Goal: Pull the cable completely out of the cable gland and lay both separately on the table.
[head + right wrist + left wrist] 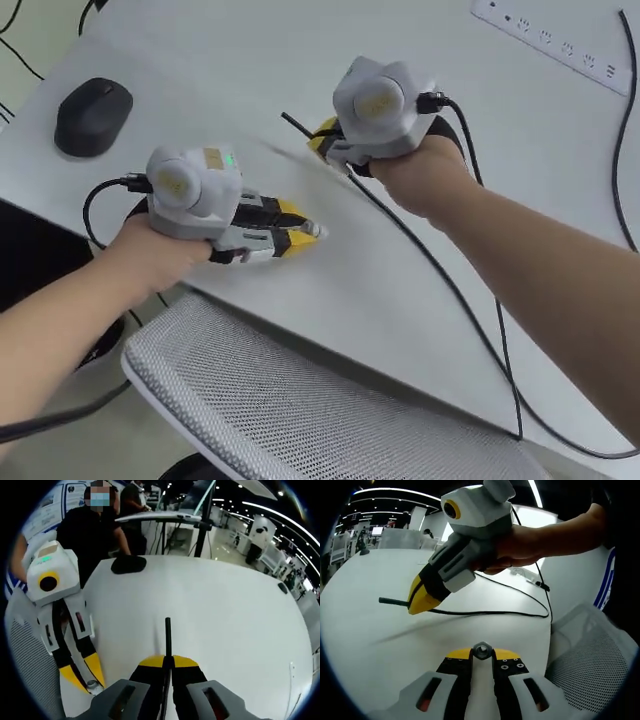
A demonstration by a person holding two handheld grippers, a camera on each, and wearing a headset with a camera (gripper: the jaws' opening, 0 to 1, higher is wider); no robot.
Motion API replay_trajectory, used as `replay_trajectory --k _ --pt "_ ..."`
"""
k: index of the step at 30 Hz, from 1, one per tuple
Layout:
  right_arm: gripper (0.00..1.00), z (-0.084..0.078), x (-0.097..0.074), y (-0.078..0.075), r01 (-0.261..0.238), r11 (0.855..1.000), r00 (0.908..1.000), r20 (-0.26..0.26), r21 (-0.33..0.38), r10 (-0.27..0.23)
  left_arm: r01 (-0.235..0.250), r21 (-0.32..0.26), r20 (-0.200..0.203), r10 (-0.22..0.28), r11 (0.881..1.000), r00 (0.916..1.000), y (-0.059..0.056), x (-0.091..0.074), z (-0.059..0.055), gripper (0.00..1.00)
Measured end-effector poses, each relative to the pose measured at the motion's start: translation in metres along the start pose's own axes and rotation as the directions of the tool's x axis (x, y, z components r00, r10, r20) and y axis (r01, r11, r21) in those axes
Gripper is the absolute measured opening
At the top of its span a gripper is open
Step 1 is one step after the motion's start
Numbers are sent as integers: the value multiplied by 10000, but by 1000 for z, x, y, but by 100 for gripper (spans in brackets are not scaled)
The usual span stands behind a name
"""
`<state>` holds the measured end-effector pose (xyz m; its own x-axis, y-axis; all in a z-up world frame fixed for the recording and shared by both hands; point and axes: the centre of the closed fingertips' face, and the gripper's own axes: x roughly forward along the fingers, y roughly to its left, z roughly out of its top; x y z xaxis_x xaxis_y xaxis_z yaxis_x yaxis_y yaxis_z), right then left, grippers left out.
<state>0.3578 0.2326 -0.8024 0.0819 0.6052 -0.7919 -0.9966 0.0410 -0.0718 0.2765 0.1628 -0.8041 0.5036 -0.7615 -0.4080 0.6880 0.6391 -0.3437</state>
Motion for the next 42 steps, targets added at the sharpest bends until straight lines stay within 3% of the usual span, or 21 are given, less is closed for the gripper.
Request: replay_trajectory --k 13,15,25,42 --pt "0 1 8 11 -342 9992 9994 -33 201 343 -213 -243 72 215 9995 9997 10 1 -10 15" --pt "0 0 9 12 -294 9996 9995 -86 -55 294 -227 -205 50 228 9995 9997 10 1 -11 16" --pt "0 -3 14 10 -236 9997 9995 -215 -49 235 -377 -280 42 378 9989 9993 14 1 -12 16" --pt "8 -3 10 8 -141 9999 9996 -242 21 142 -406 -104 -176 404 9991 9990 6 1 -9 16"
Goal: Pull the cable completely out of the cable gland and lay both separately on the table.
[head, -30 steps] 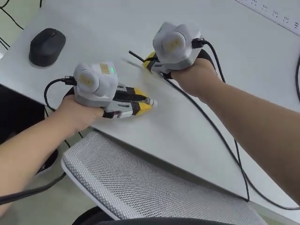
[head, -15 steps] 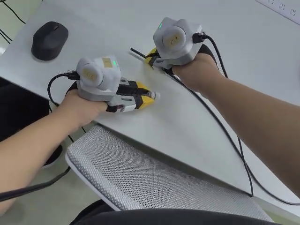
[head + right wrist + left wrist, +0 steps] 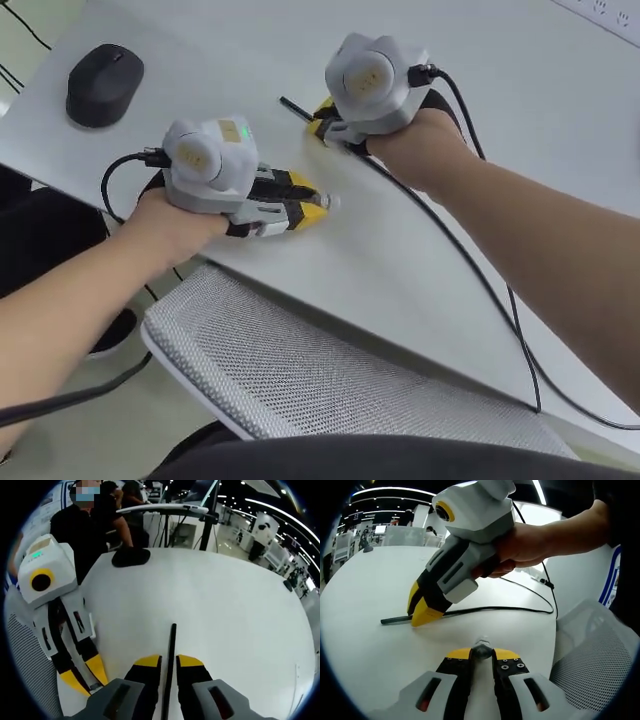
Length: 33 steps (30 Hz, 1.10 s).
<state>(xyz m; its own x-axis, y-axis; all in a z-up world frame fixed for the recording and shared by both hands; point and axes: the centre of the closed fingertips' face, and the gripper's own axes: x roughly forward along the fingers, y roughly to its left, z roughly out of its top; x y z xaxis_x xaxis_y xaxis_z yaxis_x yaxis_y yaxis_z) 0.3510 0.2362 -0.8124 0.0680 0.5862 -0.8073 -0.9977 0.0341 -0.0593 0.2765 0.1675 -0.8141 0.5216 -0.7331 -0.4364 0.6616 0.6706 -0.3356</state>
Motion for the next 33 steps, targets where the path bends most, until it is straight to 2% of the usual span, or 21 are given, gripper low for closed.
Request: replay_trajectory --k 8,16,21,24,26,31,32,33 --pt "15 4 -19 -7 303 9994 9994 171 165 -306 -138 -75 58 138 9999 9999 2 -3 5 19" --pt "24 9 -52 -8 587 9952 9956 689 779 -641 -141 -47 -75 140 9999 9999 -1 -7 10 25" --pt "30 10 -72 -10 748 9919 9915 989 1029 -851 -177 -152 55 178 9997 9998 -3 -14 17 29" --pt "33 11 -89 -11 864 9875 9872 1221 1315 -1027 -114 -422 96 118 9990 9999 -10 -21 21 32" --pt "34 7 -97 -10 893 9854 9850 1336 1447 -1089 58 -661 348 -35 9978 9994 -18 -25 26 36" --pt "39 -2 -128 -4 1056 9804 9788 1568 1662 -1320 28 -556 83 -23 9985 10000 -30 -36 26 38" --pt "40 -4 -134 -5 1176 9769 9766 1575 1782 -1463 56 -599 40 -53 9982 10000 -33 -38 25 39" --pt "40 -3 -144 -5 1338 9703 9702 1730 2017 -1698 63 -612 21 -62 9981 10000 -33 -39 25 39"
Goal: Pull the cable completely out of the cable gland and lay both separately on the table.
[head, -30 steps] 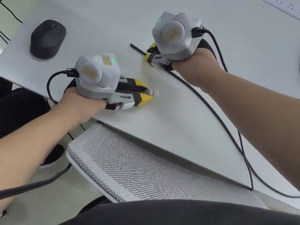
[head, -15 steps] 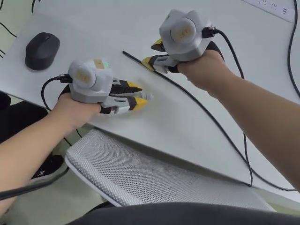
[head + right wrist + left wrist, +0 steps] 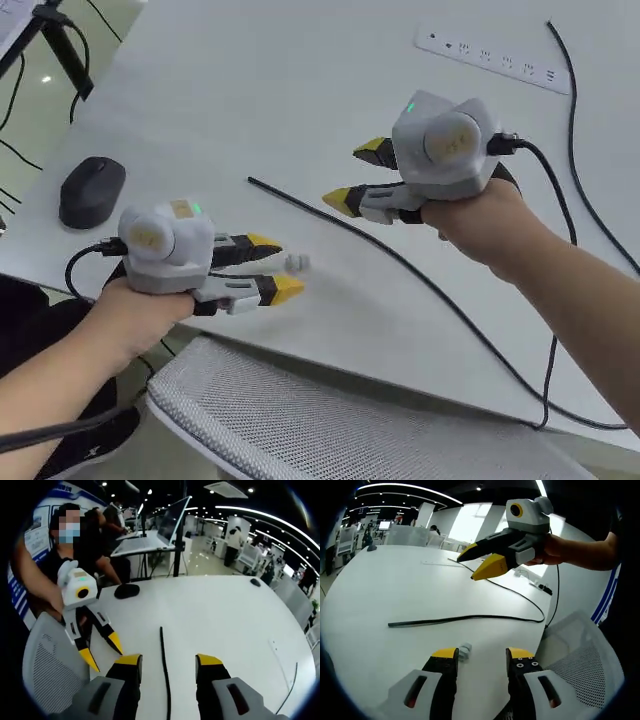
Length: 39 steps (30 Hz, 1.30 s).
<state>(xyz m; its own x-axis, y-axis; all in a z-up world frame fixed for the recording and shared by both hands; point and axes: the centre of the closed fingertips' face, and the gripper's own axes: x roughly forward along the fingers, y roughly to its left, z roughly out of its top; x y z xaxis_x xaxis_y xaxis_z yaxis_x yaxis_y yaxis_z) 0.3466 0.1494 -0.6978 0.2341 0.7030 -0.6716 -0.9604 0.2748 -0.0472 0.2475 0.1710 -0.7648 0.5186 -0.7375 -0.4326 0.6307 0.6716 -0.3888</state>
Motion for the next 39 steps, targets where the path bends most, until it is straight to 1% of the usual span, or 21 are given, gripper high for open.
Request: replay_trajectory --k 2,5,7,9,11,12,13,15,17,18,19,22,25,26,28,29,31,33,35,36,39 --pt "42 1 -14 0 153 9992 9995 272 364 -163 -11 -100 -54 11 9999 10000 -3 -4 -1 40" --pt "45 0 -33 3 245 9984 9985 481 504 -270 19 -309 59 -17 9995 10000 -6 -7 2 43" --pt "46 -4 -50 5 322 9974 9972 655 645 -364 -25 -266 99 28 9996 9999 -7 -11 6 44" --pt "46 -12 -64 2 494 9954 9959 718 815 -553 1 -275 163 3 9996 9999 -11 -14 10 46" --pt "48 -16 -77 4 562 9940 9947 811 937 -638 30 -280 153 -25 9996 9999 -15 -18 14 46" --pt "50 -17 -84 3 694 9932 9925 940 931 -781 -15 -231 166 19 9997 9999 -16 -21 16 47" --pt "51 -20 -94 2 868 9905 9896 1056 1064 -981 -24 -232 193 29 9997 9998 -17 -22 18 48" --pt "53 -26 -110 4 978 9844 9858 1212 1463 -1160 -51 -228 307 58 9997 9995 -20 -28 25 49" --pt "54 -37 -122 7 1073 9797 9847 1179 1692 -1282 -68 -161 384 74 9998 9992 -23 -33 30 50" --pt "55 -43 -127 9 1112 9783 9849 1121 1749 -1320 -60 -151 358 65 9999 9993 -24 -34 30 51" --pt "56 -49 -134 11 1215 9750 9828 1148 1862 -1444 -67 -118 298 71 9999 9995 -24 -35 29 52" --pt "60 -61 -148 18 1298 9636 9781 1293 2338 -1631 -122 -62 200 123 9999 9997 -24 -40 28 54" --pt "64 -73 -160 24 1464 9534 9719 1409 2638 -1883 -160 13 309 160 9999 9994 -29 -48 33 56" --pt "65 -80 -163 26 1513 9496 9699 1441 2745 -1962 -172 42 338 170 9998 9993 -30 -50 34 57" --pt "69 -88 -167 30 1524 9447 9684 1470 2904 -2014 -200 97 420 196 9998 9989 -32 -53 37 59" --pt "70 -94 -170 34 1494 9395 9674 1510 3083 -2034 -194 104 443 189 9998 9988 -34 -55 37 59" --pt "73 -102 -174 39 1460 9342 9649 1617 3254 -2071 -143 115 350 139 9998 9993 -38 -57 36 60" --pt "76 -112 -178 45 1431 9302 9643 1638 3380 -2079 -136 301 258 128 9995 9996 -42 -60 36 62" --pt "79 -123 -179 52 1438 9257 9664 1519 3500 -2076 -104 397 272 93 9992 9996 -45 -62 37 63" --pt "80 -126 -179 54 1416 9238 9663 1529 3558 -2070 -109 416 269 98 9991 9996 -46 -63 37 64" --pt "85 -139 -179 60 1370 9145 9617 1702 3806 -2149 -230 601 277 214 9979 9994 -48 -64 36 67"
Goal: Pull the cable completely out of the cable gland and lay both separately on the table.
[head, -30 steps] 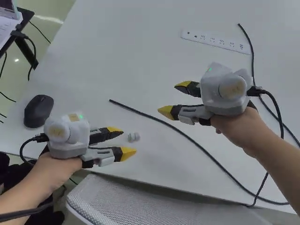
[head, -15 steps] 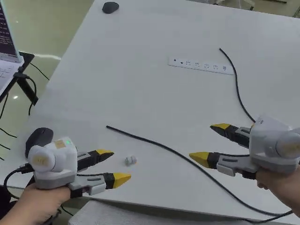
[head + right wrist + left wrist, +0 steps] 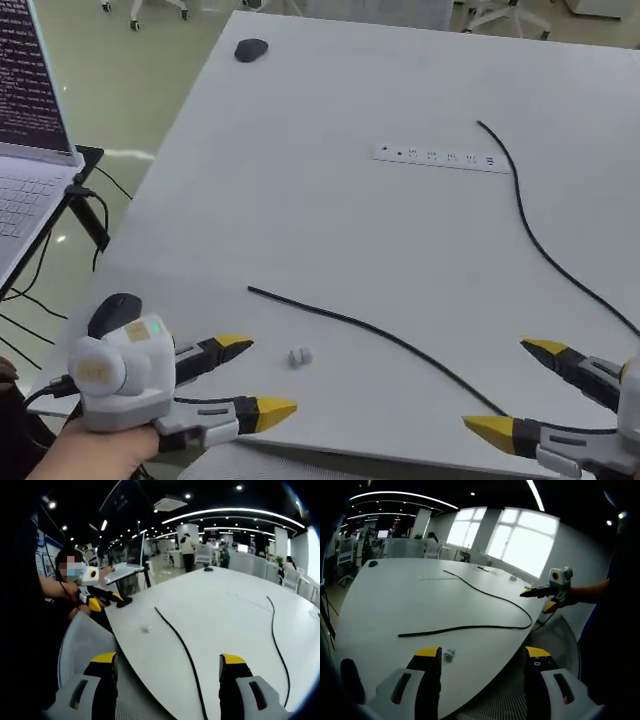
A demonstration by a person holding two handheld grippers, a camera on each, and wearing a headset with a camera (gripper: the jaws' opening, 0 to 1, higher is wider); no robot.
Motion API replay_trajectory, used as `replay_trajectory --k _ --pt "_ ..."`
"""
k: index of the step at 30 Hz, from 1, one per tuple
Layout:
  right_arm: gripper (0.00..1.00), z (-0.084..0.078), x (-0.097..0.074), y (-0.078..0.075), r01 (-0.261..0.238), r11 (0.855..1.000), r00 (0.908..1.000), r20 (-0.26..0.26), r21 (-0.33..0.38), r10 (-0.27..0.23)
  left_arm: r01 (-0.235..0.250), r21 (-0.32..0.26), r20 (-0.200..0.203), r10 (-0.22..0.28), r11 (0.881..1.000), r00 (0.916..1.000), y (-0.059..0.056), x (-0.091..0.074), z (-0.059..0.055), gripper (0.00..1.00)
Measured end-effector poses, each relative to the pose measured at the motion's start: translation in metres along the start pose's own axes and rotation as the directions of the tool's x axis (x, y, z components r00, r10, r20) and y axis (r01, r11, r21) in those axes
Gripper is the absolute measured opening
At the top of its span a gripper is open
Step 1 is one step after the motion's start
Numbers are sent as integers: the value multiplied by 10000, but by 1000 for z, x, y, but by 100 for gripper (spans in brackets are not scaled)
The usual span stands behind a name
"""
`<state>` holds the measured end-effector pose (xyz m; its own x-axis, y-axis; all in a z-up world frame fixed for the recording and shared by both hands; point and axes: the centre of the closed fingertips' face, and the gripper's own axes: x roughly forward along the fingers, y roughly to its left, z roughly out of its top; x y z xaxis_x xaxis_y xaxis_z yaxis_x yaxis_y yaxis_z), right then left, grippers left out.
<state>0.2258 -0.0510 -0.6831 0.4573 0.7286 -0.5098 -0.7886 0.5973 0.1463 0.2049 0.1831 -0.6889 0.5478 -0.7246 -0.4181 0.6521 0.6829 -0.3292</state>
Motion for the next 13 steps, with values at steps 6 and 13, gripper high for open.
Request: replay_trajectory --k 6,13 --pt "91 -19 -1 2 18 9997 9999 -121 240 -15 -14 700 -360 39 9975 9993 -5 2 -5 74" --pt "96 -30 -2 2 -76 9995 9987 -503 313 92 -38 1075 -837 129 9942 9964 -5 3 -14 80"
